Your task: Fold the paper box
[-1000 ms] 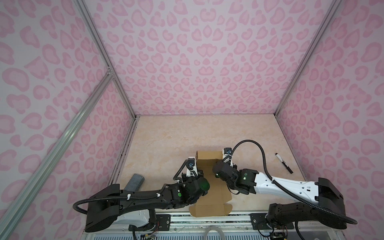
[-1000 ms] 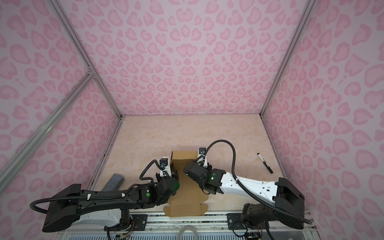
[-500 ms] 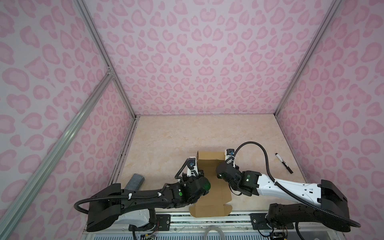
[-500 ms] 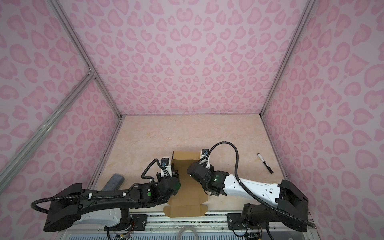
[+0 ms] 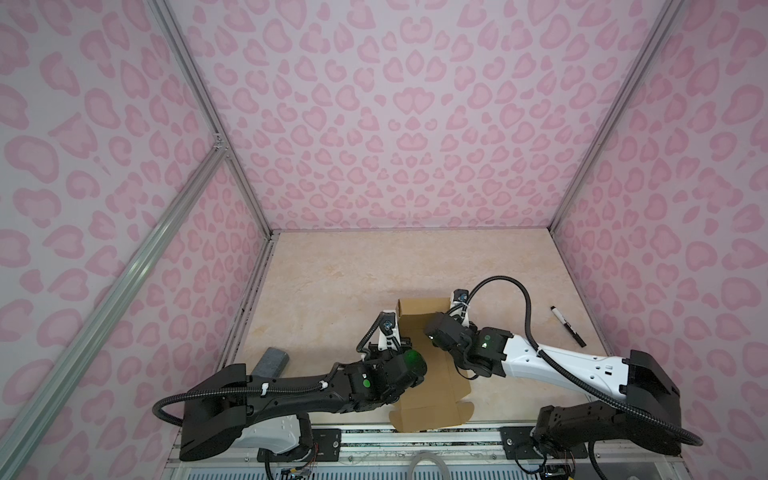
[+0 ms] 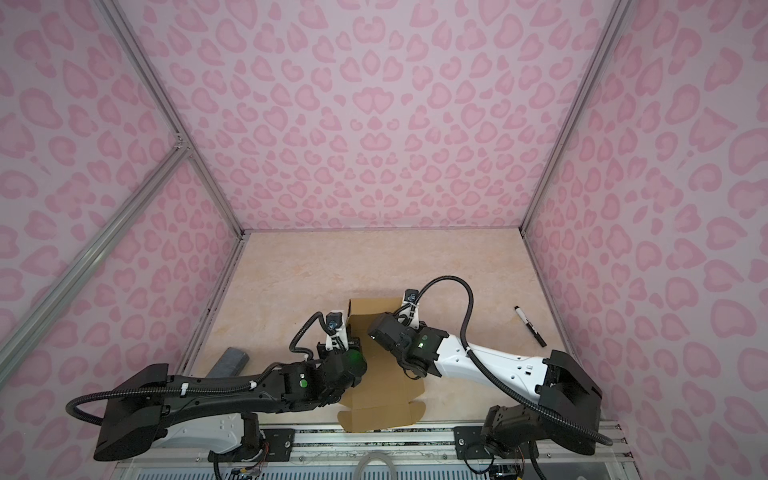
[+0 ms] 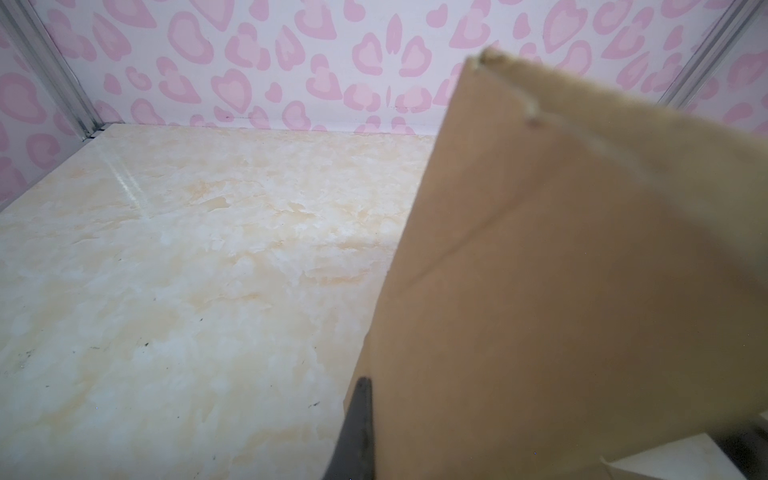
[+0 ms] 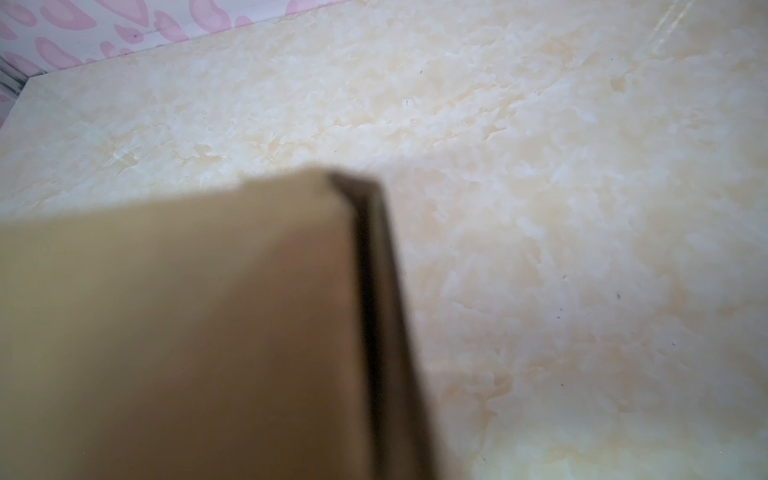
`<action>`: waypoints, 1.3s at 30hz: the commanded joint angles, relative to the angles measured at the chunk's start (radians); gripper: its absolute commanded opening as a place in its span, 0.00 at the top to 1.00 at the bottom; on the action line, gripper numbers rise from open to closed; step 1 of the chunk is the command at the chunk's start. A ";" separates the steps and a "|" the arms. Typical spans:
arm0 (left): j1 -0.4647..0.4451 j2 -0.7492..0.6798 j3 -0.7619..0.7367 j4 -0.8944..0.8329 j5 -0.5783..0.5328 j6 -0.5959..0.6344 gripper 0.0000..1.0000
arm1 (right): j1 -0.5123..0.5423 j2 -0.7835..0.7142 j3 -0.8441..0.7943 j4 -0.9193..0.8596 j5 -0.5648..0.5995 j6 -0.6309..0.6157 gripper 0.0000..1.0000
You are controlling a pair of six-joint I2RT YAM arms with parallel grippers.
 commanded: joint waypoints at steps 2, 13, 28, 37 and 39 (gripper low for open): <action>-0.002 0.008 0.023 0.024 0.001 -0.026 0.96 | -0.007 0.004 0.000 -0.059 0.049 0.077 1.00; -0.004 0.010 0.017 0.016 0.002 -0.042 0.96 | -0.054 0.016 0.004 -0.065 0.018 0.187 1.00; -0.003 0.011 0.016 0.005 -0.002 -0.055 0.96 | -0.077 -0.008 -0.003 -0.075 -0.007 0.218 1.00; -0.002 0.013 0.013 -0.005 -0.007 -0.065 0.96 | -0.077 -0.045 -0.062 -0.021 -0.058 0.180 1.00; -0.003 0.015 0.015 -0.006 -0.007 -0.066 0.96 | -0.077 -0.047 -0.068 -0.020 -0.070 0.183 0.95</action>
